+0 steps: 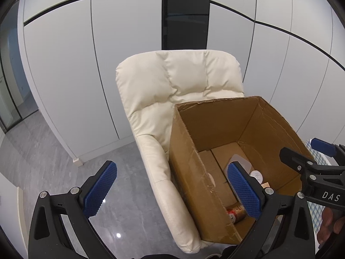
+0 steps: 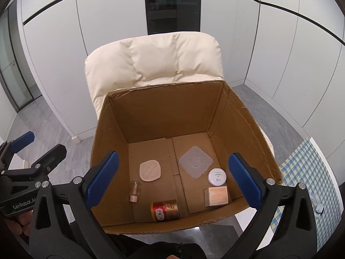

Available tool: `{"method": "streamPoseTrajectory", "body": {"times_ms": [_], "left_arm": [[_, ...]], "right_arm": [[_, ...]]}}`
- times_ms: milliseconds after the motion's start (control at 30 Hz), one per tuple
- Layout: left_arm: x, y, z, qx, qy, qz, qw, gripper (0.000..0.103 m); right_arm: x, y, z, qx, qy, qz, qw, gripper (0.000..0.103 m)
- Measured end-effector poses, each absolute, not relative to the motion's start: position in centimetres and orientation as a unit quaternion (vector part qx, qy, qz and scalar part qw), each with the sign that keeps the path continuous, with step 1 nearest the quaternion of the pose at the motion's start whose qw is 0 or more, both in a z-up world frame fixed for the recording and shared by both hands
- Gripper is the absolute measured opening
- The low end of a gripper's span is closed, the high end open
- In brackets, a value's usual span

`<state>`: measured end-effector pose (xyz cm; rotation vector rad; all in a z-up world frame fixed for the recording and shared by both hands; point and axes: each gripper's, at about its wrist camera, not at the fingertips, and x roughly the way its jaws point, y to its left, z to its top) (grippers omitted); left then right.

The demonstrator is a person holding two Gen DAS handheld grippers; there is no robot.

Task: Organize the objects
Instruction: 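Withdraw both open tools up out of the box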

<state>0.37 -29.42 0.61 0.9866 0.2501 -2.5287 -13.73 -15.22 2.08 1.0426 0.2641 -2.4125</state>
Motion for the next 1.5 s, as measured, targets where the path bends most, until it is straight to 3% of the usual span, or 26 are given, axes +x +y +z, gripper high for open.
{"method": "streamPoseTrajectory", "body": {"times_ms": [1500], "left_arm": [[-3.0,-23.9,0.8,0.359,0.070,-0.918,0.156,0.103]], "right_arm": [[-14.7,-8.5,1.9,0.389,0.088,-0.895,0.202,0.103]]}}
